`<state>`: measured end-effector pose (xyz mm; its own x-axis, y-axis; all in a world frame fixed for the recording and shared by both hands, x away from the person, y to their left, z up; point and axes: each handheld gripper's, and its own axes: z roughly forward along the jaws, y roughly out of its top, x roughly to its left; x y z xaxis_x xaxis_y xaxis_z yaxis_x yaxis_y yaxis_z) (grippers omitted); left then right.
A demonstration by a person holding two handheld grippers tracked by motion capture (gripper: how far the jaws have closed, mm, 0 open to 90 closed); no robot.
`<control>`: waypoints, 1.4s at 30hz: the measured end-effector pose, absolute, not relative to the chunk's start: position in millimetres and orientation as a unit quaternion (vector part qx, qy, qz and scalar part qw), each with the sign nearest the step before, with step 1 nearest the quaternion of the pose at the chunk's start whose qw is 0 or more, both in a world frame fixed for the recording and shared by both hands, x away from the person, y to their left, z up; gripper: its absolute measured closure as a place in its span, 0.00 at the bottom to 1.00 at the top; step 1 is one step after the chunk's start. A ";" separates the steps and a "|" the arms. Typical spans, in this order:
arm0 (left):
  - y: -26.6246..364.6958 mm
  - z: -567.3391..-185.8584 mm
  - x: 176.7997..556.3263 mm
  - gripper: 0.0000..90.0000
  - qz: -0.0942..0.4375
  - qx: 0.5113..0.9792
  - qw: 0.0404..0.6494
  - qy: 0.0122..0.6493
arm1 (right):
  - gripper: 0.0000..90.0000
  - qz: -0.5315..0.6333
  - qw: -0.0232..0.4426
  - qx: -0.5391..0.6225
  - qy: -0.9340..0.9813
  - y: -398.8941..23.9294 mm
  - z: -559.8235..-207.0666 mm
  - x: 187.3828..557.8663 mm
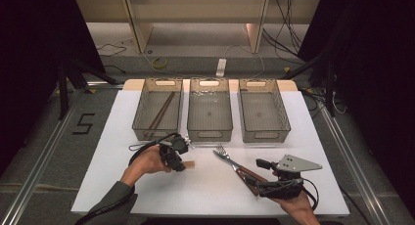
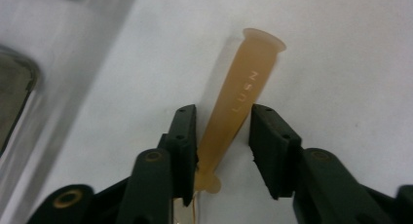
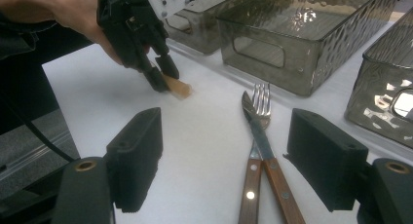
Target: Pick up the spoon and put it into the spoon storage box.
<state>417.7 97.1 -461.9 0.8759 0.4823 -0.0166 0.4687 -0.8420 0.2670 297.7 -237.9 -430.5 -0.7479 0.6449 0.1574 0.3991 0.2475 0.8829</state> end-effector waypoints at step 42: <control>124.9 -424.6 422.7 0.86 0.046 0.934 0.219 0.279 | 0.33 0.514 0.122 0.335 0.781 -238.5 -430.2 297.6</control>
<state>422.7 124.9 -424.6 0.8397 0.5418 -0.0362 0.5016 -0.7484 0.4339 297.6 -238.5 -430.2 -0.7463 0.6478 0.1531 0.3968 0.2482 0.8837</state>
